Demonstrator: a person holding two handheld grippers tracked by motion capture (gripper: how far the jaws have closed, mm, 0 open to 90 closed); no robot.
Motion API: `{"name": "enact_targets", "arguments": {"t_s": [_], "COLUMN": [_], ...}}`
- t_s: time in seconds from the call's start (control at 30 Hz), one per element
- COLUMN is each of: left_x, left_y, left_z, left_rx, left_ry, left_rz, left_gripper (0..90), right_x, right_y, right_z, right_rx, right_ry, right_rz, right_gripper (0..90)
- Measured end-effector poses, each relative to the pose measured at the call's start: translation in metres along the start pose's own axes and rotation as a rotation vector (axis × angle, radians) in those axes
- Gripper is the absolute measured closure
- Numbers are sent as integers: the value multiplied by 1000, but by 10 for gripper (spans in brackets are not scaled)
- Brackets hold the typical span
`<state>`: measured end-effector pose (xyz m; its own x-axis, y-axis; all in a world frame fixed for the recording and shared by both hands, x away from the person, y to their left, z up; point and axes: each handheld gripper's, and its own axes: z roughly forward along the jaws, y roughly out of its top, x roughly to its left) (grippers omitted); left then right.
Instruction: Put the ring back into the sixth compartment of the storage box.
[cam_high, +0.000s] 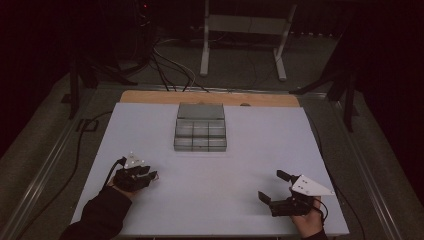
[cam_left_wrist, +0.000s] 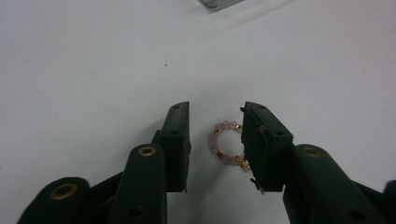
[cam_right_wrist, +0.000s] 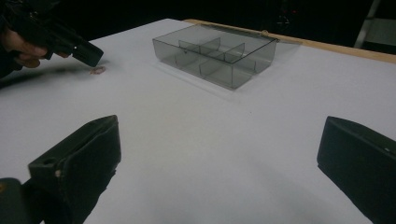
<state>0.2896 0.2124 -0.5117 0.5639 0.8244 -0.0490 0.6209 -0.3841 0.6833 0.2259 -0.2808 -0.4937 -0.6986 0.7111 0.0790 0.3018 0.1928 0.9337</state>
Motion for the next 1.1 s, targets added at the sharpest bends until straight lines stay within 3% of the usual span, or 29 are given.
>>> {"name": "enact_targets", "arguments": {"t_s": [0.47, 0.6, 0.73, 1.1], "left_x": [-1, 0, -3, -5], "left_y": [-1, 0, 0, 2], "left_z": [7, 7, 8, 8], "left_rx": [41, 47, 54, 65], "left_ry": [12, 17, 29, 42], "left_rz": [3, -8, 8, 12], "left_gripper": [755, 807, 871, 896], "right_x": [0, 0, 0, 0], "right_y": [0, 0, 0, 0], "right_z": [0, 0, 0, 0], "right_rx": [5, 5, 7, 9], "right_ry": [0, 1, 0, -2], "right_rz": [4, 6, 5, 3], "right_gripper": [0, 0, 0, 0]}}
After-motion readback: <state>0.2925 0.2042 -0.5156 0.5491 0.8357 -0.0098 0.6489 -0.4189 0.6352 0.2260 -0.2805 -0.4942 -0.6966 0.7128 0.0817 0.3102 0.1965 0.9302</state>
